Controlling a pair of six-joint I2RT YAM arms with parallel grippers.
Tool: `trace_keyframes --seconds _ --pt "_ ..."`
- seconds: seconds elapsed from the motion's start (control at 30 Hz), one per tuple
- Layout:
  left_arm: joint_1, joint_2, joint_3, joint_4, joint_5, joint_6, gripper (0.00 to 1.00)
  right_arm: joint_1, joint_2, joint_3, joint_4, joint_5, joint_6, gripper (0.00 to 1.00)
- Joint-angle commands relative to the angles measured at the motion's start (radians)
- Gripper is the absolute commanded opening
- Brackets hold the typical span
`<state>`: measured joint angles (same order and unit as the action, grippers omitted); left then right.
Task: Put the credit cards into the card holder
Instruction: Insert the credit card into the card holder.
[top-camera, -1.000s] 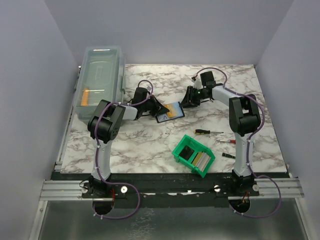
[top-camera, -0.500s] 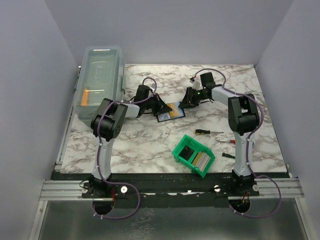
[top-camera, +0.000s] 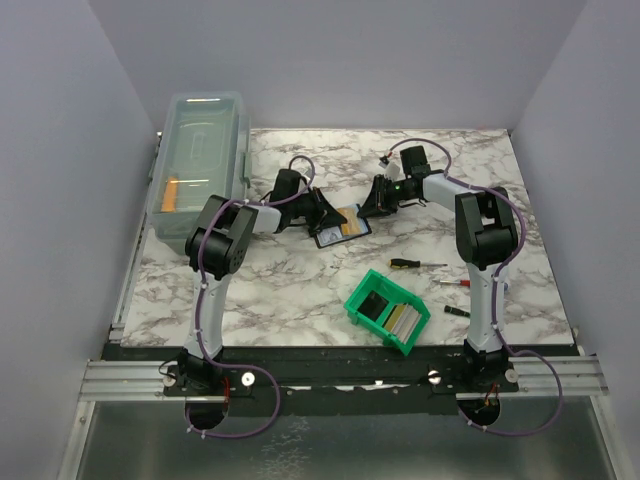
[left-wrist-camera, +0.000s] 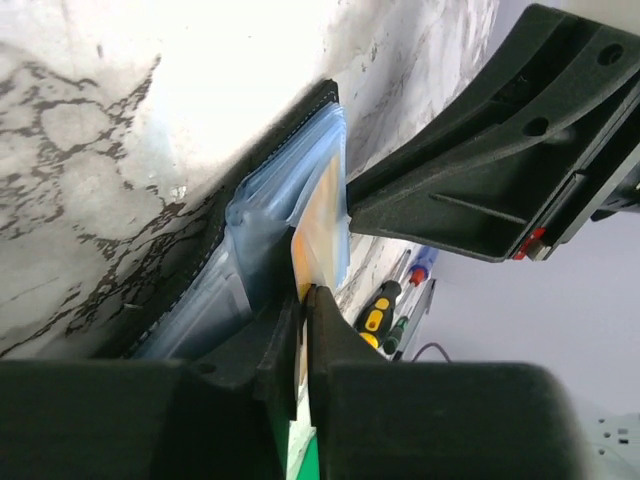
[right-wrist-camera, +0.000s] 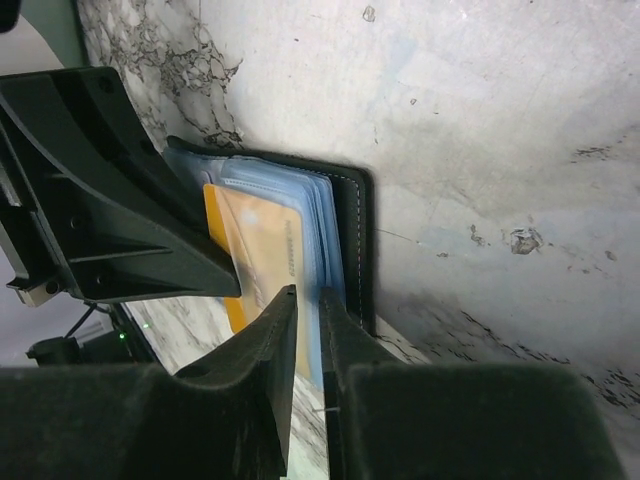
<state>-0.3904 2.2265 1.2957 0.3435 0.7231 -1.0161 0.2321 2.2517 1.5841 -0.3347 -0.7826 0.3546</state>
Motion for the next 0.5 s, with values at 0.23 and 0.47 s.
trace_keyframes --seconds 0.23,0.47 --pt "-0.033 -0.129 -0.085 -0.2 -0.265 0.043 0.55 0.014 0.008 -0.009 -0.018 0.02 -0.001 0.17" --pt "-0.052 -0.189 -0.083 -0.293 -0.332 0.104 0.63 0.015 0.013 -0.009 -0.025 0.022 -0.003 0.18"
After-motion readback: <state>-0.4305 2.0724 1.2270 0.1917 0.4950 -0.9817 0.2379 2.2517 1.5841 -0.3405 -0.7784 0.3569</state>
